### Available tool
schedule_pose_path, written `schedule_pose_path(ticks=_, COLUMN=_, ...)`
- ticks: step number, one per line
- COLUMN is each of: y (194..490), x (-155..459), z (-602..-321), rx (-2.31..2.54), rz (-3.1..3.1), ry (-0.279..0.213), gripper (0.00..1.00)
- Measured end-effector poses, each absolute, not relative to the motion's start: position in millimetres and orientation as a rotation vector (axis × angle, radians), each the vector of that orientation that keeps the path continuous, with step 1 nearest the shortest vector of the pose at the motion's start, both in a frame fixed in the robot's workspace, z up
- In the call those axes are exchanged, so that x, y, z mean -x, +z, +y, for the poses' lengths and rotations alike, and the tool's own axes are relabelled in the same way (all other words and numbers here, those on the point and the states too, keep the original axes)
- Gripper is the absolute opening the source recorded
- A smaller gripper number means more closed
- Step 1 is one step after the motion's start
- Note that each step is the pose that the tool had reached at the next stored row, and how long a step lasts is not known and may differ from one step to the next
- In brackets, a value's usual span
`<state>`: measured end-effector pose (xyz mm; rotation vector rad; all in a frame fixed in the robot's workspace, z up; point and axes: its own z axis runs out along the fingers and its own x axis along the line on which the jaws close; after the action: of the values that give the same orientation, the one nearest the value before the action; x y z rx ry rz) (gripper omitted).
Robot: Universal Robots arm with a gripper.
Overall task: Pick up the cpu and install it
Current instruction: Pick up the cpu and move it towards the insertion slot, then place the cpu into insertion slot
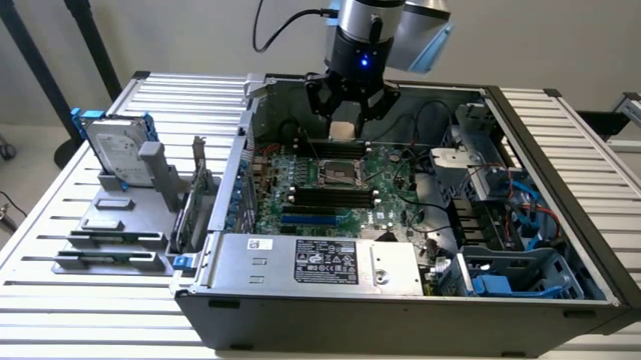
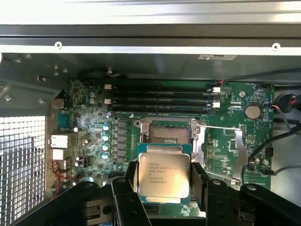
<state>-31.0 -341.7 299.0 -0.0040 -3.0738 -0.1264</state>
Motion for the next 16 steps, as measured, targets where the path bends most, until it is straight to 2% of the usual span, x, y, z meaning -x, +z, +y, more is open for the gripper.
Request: schedule_pose_path(ticks=16, y=298.8, x=30.8, z=-341.7, rx=0.004, rz=-3.072, ry=-0.126, gripper=0.54)
